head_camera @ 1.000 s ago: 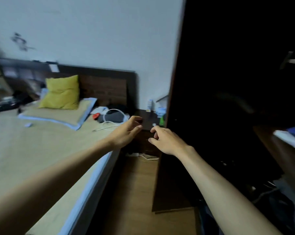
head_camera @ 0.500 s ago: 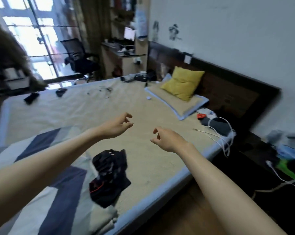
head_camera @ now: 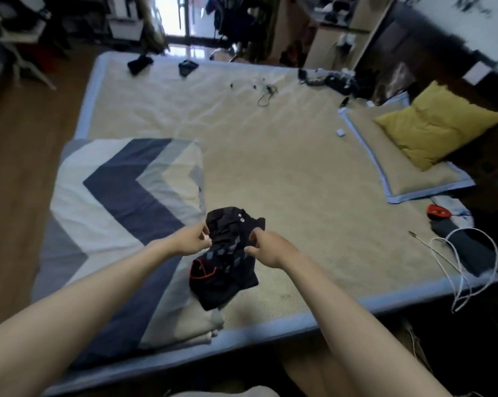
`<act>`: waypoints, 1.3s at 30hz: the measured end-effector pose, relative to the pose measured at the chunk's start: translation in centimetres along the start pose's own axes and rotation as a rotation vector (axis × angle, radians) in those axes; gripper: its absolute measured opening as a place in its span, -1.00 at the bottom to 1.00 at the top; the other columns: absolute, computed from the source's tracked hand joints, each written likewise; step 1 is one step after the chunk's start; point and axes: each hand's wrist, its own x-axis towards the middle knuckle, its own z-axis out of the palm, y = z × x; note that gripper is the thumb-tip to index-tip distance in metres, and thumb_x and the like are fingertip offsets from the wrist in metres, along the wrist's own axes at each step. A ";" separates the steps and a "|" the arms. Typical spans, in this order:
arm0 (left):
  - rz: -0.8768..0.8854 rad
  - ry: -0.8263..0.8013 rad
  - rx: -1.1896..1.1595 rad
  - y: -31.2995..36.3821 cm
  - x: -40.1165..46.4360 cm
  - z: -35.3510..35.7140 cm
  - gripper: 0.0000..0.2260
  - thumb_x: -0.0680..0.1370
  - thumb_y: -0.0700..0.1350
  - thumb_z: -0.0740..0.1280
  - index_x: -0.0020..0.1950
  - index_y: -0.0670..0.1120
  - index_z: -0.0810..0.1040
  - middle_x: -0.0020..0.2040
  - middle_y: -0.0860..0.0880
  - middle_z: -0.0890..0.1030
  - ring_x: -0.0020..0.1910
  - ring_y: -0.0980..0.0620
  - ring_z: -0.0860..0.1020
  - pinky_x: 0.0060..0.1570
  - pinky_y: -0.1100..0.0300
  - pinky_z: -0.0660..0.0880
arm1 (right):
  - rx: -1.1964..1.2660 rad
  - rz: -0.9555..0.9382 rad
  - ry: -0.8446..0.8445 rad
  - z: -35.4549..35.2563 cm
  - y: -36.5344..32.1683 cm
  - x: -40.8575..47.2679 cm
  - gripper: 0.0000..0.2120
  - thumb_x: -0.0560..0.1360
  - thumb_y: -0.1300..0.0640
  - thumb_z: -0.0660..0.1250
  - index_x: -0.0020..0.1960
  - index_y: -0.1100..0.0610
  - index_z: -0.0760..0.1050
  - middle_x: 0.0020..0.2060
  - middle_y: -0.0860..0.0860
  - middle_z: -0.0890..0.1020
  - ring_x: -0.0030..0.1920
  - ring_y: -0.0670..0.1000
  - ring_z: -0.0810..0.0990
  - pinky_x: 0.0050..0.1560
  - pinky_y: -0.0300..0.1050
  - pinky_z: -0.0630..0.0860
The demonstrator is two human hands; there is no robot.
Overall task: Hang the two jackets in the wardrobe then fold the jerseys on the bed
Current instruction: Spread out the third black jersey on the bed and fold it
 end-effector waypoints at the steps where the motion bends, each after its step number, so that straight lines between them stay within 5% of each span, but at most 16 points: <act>1: -0.040 -0.028 0.022 -1.1 0.8 1.6 -0.75 0.59 -0.04 0.35 0.20 -0.12 0.48 0.13 -0.08 0.61 0.12 -0.10 0.57 0.04 0.12 0.45 | -0.004 -0.014 -0.037 1.0 0.3 1.3 -0.62 0.64 -0.09 0.26 0.30 0.15 0.38 0.14 0.15 0.60 0.11 0.19 0.57 0.08 0.07 0.53; 5: -0.260 -0.079 0.031 -5.1 3.5 7.1 -0.88 0.56 -0.08 0.36 -0.02 -0.04 0.42 0.06 -0.10 0.58 0.14 -0.14 0.57 0.01 0.08 0.44 | 0.002 -0.074 -0.165 4.7 1.9 6.1 -0.57 0.63 -0.06 0.28 0.39 0.14 0.35 0.24 0.19 0.58 0.24 0.23 0.55 0.21 0.09 0.51; 12: -0.665 0.144 -0.268 -7.0 7.1 15.1 -0.59 0.65 0.07 0.28 0.35 -0.20 0.51 0.26 -0.21 0.59 0.25 -0.23 0.57 0.13 0.05 0.48 | 0.090 -0.079 -0.332 10.3 4.6 11.0 -0.50 0.62 -0.05 0.28 0.47 0.15 0.30 0.38 0.22 0.45 0.38 0.27 0.47 0.37 0.10 0.42; 15: -0.736 0.106 -0.374 -7.3 7.3 18.1 -0.76 0.65 -0.10 0.29 -0.10 -0.22 0.61 -0.16 -0.25 0.67 -0.06 -0.24 0.67 -0.28 0.14 0.46 | 0.141 -0.117 -0.395 11.2 6.1 11.1 -0.49 0.63 -0.05 0.28 0.47 0.18 0.29 0.39 0.21 0.44 0.39 0.26 0.46 0.37 0.12 0.42; 18: -0.593 0.165 -0.334 -4.1 6.9 17.4 -0.75 0.62 -0.27 0.27 -0.24 -0.05 0.51 -0.23 -0.12 0.64 -0.08 -0.21 0.65 -0.23 0.10 0.39 | 0.183 -0.175 -0.372 9.9 8.0 10.9 -0.46 0.62 -0.06 0.30 0.49 0.16 0.28 0.40 0.19 0.43 0.40 0.23 0.45 0.39 0.10 0.40; 20: -0.400 0.186 -0.342 0.2 6.1 14.9 -0.75 0.62 -0.30 0.28 -0.15 0.02 0.56 -0.16 -0.02 0.66 -0.02 -0.12 0.66 -0.06 0.09 0.49 | 0.220 -0.232 -0.319 7.1 8.4 11.6 -0.45 0.60 -0.07 0.32 0.51 0.10 0.30 0.42 0.18 0.44 0.41 0.22 0.46 0.42 0.08 0.39; 22: -0.257 0.211 -0.355 4.3 5.3 11.3 -0.77 0.63 -0.31 0.27 0.01 0.03 0.57 -0.04 0.05 0.67 0.00 0.14 0.64 0.06 0.29 0.50 | 0.245 -0.336 -0.274 3.0 7.4 12.9 -0.43 0.54 -0.13 0.36 0.50 -0.01 0.35 0.41 0.13 0.49 0.41 0.18 0.48 0.43 0.08 0.40; 24: -0.169 0.263 -0.313 7.7 3.9 6.5 -0.77 0.66 -0.19 0.26 0.10 0.17 0.52 -0.01 0.11 0.64 -0.02 0.26 0.61 0.03 0.40 0.46 | 0.272 -0.448 -0.269 -1.4 5.9 13.7 -0.44 0.51 -0.18 0.39 0.46 -0.07 0.42 0.37 0.05 0.56 0.38 0.10 0.52 0.43 0.06 0.41; 27: -0.045 0.245 -0.243 11.1 0.2 -0.9 -0.76 0.61 0.00 0.26 0.05 0.39 0.57 -0.04 0.22 0.68 -0.02 0.23 0.61 0.06 0.15 0.52 | 0.384 -0.579 -0.274 -8.2 4.1 12.6 -0.38 0.46 -0.12 0.51 0.46 -0.01 0.46 0.35 -0.01 0.58 0.35 -0.03 0.53 0.45 -0.08 0.40; 30: 0.067 0.164 -0.187 16.5 -4.9 -7.3 -0.71 0.64 -0.07 0.31 0.05 0.39 0.60 -0.13 0.28 0.66 -0.15 0.30 0.57 -0.10 0.29 0.46 | 0.438 -0.738 -0.240 -14.6 2.7 9.3 -0.44 0.41 -0.07 0.59 0.36 -0.03 0.54 0.28 -0.08 0.59 0.25 -0.16 0.52 0.29 -0.28 0.41; 31: 0.097 0.172 -0.162 18.2 -6.6 -9.3 -0.68 0.63 -0.08 0.32 0.01 0.41 0.60 -0.17 0.30 0.63 -0.18 0.32 0.56 -0.14 0.36 0.43 | 0.437 -0.784 -0.267 -16.4 2.0 8.2 -0.60 0.42 -0.04 0.58 0.20 0.03 0.61 0.12 -0.07 0.64 0.11 -0.16 0.56 0.16 -0.27 0.45; 34: 0.164 0.266 -0.119 22.5 -10.9 -14.7 -0.74 0.60 -0.12 0.36 -0.01 0.29 0.63 -0.18 0.19 0.62 -0.18 0.27 0.54 -0.14 0.34 0.44 | 0.379 -0.950 -0.279 -22.3 0.0 4.0 -0.61 0.44 -0.06 0.54 -0.07 0.29 0.63 -0.27 -0.02 0.56 -0.21 -0.08 0.54 -0.13 -0.09 0.42; 39: 0.217 0.454 -0.016 26.7 -14.7 -21.6 -0.87 0.64 -0.19 0.34 0.03 -0.05 0.69 -0.11 -0.10 0.69 -0.14 0.11 0.61 -0.08 0.13 0.52 | 0.591 -1.029 -0.045 -32.8 -1.3 -2.5 -0.95 0.55 0.07 0.48 -0.07 0.00 0.72 -0.31 -0.12 0.67 -0.25 -0.18 0.61 -0.18 -0.30 0.49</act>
